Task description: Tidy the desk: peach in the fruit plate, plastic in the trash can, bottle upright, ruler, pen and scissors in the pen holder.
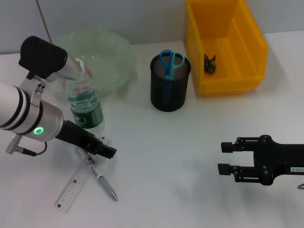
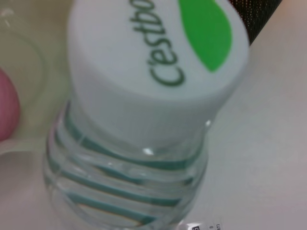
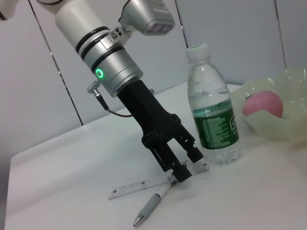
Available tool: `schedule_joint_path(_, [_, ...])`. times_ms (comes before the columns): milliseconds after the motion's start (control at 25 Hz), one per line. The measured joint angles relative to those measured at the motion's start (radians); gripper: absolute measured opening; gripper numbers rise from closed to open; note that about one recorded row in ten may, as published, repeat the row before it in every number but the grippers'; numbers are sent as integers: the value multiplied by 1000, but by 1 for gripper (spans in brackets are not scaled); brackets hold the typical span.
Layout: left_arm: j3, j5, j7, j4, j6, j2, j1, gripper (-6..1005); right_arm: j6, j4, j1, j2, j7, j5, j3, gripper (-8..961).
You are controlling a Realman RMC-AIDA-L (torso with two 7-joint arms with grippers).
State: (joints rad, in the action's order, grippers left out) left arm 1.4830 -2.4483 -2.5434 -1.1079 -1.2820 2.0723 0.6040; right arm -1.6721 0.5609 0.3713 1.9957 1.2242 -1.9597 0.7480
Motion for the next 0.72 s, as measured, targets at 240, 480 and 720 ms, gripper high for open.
schedule_joint_path(240, [8, -7, 0, 14, 10, 0, 6, 772, 0, 1, 0, 2, 0, 0, -1, 618])
schedule_joint_path(480, [22, -8, 2, 43, 24, 0, 20, 769, 1, 1, 3, 2, 0, 1, -1, 617])
schedule_joint_path(720, [26, -17, 1, 45, 34, -1, 21, 766, 1, 1, 8, 2, 0, 1, -1, 617])
